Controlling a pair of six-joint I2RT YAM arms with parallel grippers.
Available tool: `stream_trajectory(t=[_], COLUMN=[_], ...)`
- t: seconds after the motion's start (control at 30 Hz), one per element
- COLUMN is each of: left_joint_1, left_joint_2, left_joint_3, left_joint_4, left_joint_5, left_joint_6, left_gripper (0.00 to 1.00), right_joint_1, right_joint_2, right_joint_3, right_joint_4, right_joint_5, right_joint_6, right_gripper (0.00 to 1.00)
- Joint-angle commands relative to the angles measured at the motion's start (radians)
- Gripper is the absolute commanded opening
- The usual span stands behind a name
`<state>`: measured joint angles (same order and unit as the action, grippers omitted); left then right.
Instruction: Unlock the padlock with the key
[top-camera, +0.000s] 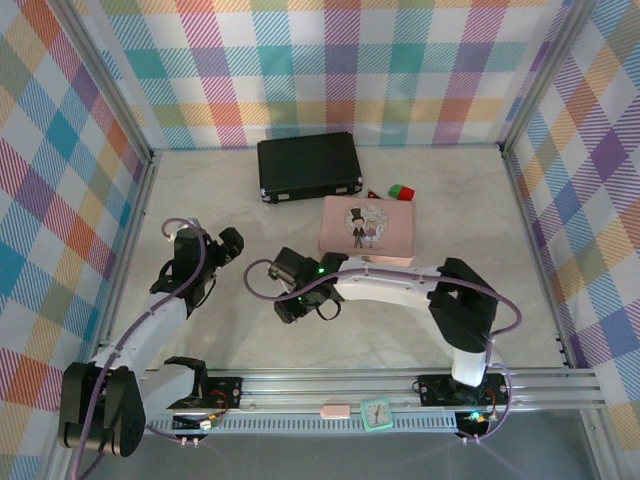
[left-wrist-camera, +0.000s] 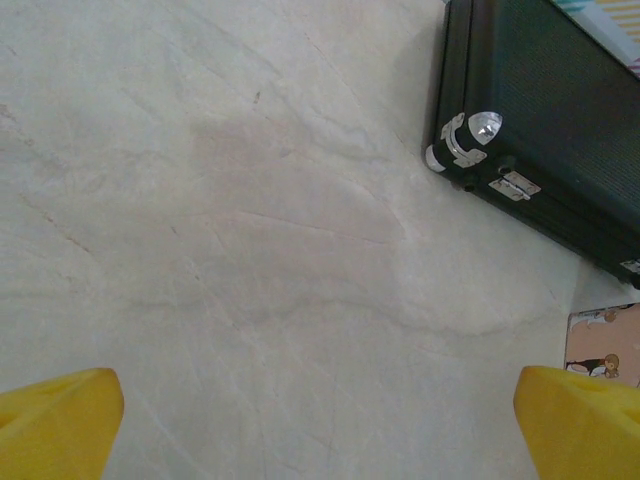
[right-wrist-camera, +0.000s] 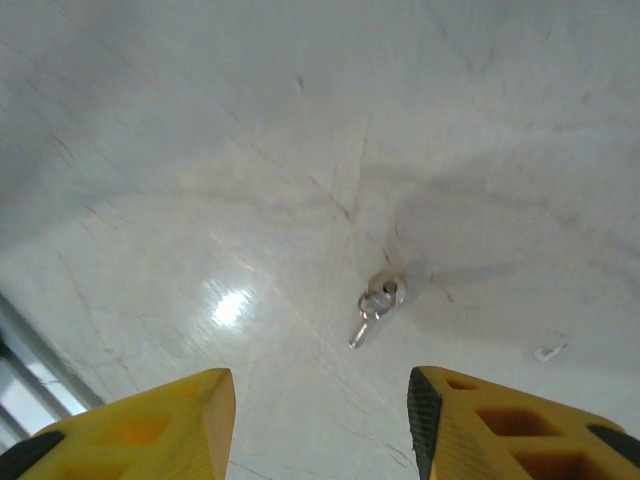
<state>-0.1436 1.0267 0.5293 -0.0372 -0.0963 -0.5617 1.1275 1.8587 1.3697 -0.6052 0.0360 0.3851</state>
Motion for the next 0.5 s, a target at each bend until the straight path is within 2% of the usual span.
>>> stream_trajectory(t=[0.0,0.27,0.47], left_joint_1=[-0.01,-0.009,-0.009], left_joint_2=[-0.053,-0.068,-0.073], left_joint_3=[-0.026,-0.029,-0.023], left_joint_4=[-0.02,-0.02,-0.016], left_joint_5=[-0.029,-0.022,-0.013], left_joint_6=[-0.008,0.006,0.0], left_gripper=[1.0,1.0,1.0], right_joint_1=[0.008,0.012,0.02], right_joint_2=[0.053,0.168,0.195], right_joint_3=[0.055,0.137,0.153], right_joint_4=[-0.098,-0.104,-0.142], right_joint_5=[-0.02,0.016,0.096], right_joint_6=[0.034,0.148,0.193], right_gripper=[0.49,0.43,0.4])
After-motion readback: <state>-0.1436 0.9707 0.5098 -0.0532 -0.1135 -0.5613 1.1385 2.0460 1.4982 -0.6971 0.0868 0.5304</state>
